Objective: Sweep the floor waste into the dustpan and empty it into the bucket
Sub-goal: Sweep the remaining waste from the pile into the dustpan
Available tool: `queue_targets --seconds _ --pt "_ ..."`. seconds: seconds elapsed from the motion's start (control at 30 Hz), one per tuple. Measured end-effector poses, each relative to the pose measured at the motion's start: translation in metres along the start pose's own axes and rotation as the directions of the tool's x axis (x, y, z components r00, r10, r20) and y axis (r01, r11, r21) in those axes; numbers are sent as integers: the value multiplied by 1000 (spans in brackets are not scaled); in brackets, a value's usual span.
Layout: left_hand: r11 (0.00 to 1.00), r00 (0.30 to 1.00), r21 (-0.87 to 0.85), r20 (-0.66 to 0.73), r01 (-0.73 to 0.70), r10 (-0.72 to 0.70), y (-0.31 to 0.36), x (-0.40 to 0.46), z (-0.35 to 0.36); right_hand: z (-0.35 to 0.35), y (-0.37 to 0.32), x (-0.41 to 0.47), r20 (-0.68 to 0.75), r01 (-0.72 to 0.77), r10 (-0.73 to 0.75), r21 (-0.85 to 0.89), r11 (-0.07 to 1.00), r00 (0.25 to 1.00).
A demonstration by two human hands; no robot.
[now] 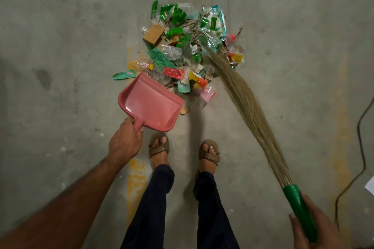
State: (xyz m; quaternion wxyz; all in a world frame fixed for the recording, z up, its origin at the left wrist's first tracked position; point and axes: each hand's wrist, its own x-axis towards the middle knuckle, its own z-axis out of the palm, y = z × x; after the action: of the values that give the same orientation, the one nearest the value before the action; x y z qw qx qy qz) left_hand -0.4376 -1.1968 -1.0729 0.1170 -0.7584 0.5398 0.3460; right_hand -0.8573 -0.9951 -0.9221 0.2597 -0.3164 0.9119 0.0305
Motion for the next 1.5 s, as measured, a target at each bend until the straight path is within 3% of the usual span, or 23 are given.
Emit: queue_targets --seconds 0.03,0.07,0.1,0.13,0.33,0.77,0.9,1.03,1.5 --pt "1000 1000 2 7 3 -3 -1 0 3 5 -31 -10 69 93 -92 -9 996 993" --pt "1000 1000 5 11 5 -5 -2 0 6 10 -35 -20 0 186 -189 -167 968 982" --pt "1000 1000 10 14 5 -5 -2 0 8 17 -38 -13 40 158 -154 -139 978 987" --pt "1000 1000 15 15 -1 1 -3 1 12 18 -45 -3 1 220 -222 -149 964 975" --pt "998 999 64 39 -8 5 -2 15 34 31 -86 79 -31 270 -294 -316 910 955" --pt "993 998 109 40 -44 40 15 119 86 59 -136 217 -23 321 -355 -374 870 935" --pt "993 997 109 53 -55 49 14 175 95 70 -140 276 89 397 -404 -465 791 910" --pt "979 989 142 39 -148 144 15 202 95 77 -133 309 231 480 -426 -532 698 875" --pt "968 969 63 65 -244 240 25 233 98 79 -102 326 479 653 -476 -326 684 738"
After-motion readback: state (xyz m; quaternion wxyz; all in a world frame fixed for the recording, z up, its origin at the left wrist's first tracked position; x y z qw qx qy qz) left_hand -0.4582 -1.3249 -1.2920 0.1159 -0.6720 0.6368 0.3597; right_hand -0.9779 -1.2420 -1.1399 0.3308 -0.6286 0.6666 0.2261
